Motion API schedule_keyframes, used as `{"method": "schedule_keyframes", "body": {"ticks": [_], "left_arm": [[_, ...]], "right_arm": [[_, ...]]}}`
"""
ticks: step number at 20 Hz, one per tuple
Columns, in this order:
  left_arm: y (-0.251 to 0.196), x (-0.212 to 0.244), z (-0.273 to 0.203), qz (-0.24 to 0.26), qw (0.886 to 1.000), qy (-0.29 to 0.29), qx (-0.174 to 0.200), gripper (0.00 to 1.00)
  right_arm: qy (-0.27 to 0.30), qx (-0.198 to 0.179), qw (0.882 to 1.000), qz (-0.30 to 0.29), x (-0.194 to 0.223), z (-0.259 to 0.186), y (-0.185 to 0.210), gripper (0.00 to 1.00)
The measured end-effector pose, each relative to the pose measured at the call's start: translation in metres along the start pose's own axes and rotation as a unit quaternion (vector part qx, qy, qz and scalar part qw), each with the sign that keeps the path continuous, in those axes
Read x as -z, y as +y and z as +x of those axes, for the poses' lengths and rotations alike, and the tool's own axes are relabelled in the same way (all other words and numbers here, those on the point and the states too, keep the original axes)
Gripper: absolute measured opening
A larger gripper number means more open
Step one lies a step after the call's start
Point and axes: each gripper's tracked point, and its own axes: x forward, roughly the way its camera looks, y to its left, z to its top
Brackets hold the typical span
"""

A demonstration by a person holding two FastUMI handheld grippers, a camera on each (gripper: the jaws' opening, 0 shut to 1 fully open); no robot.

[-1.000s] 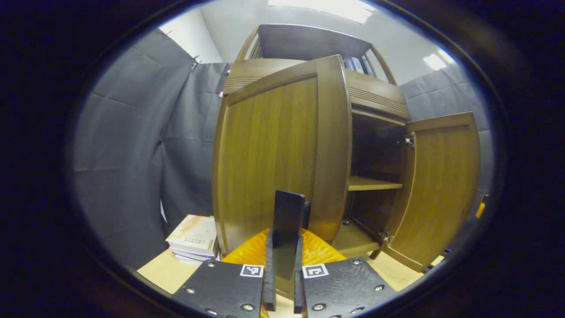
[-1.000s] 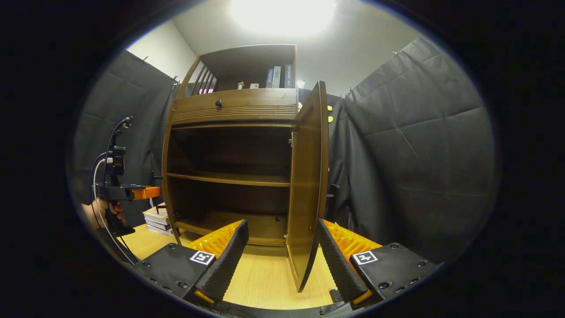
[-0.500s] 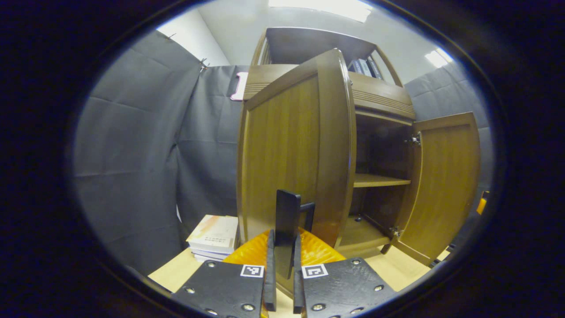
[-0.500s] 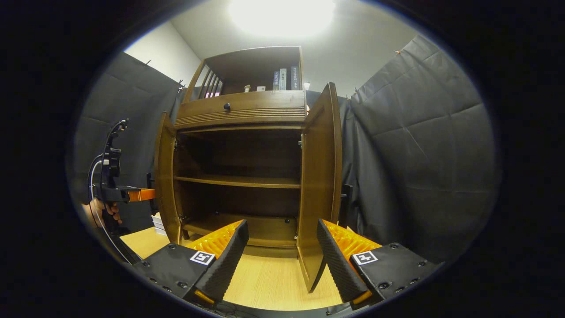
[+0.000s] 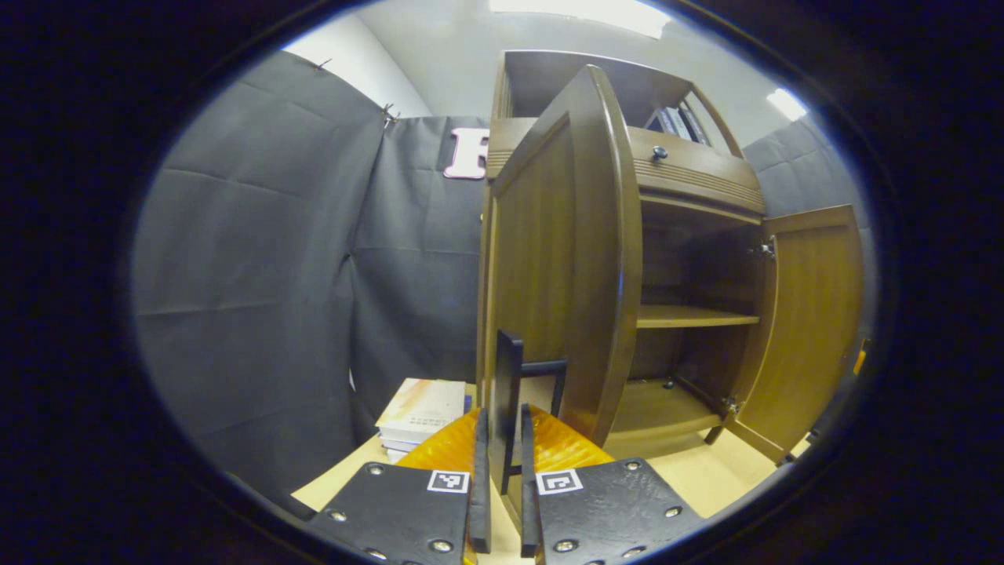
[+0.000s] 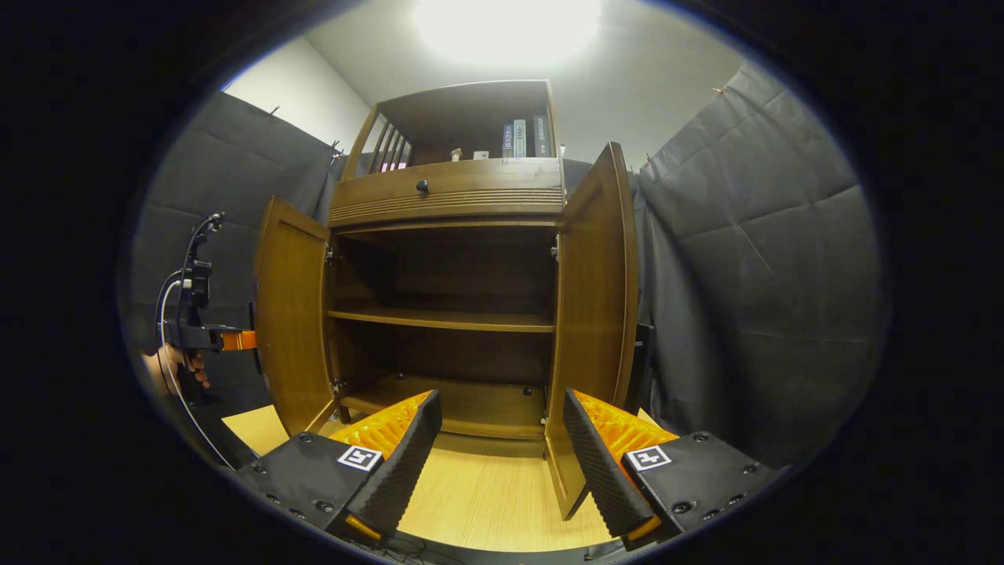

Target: Open the right door of the double-door shoe cabinet with the right hand, and open the left door with the left hand.

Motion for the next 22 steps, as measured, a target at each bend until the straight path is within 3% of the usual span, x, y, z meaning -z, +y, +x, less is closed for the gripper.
{"method": "schedule_keyframes", "body": {"ticks": [13, 18, 22], "left_arm": [[0.102, -0.007, -0.041, 0.027, 0.995, -0.017, -0.089, 0.16], [0.11, -0.02, -0.07, 0.037, 0.995, -0.032, -0.085, 0.16], [0.076, -0.034, -0.101, 0.038, 0.998, -0.042, -0.04, 0.16]], "right_arm": [[-0.007, -0.015, 1.0, 0.009, -0.005, 0.005, 0.021, 0.98], [-0.01, -0.012, 1.0, 0.002, -0.011, 0.003, 0.024, 0.97], [-0.018, -0.006, 1.0, 0.002, -0.018, -0.005, 0.022, 0.97]]}}
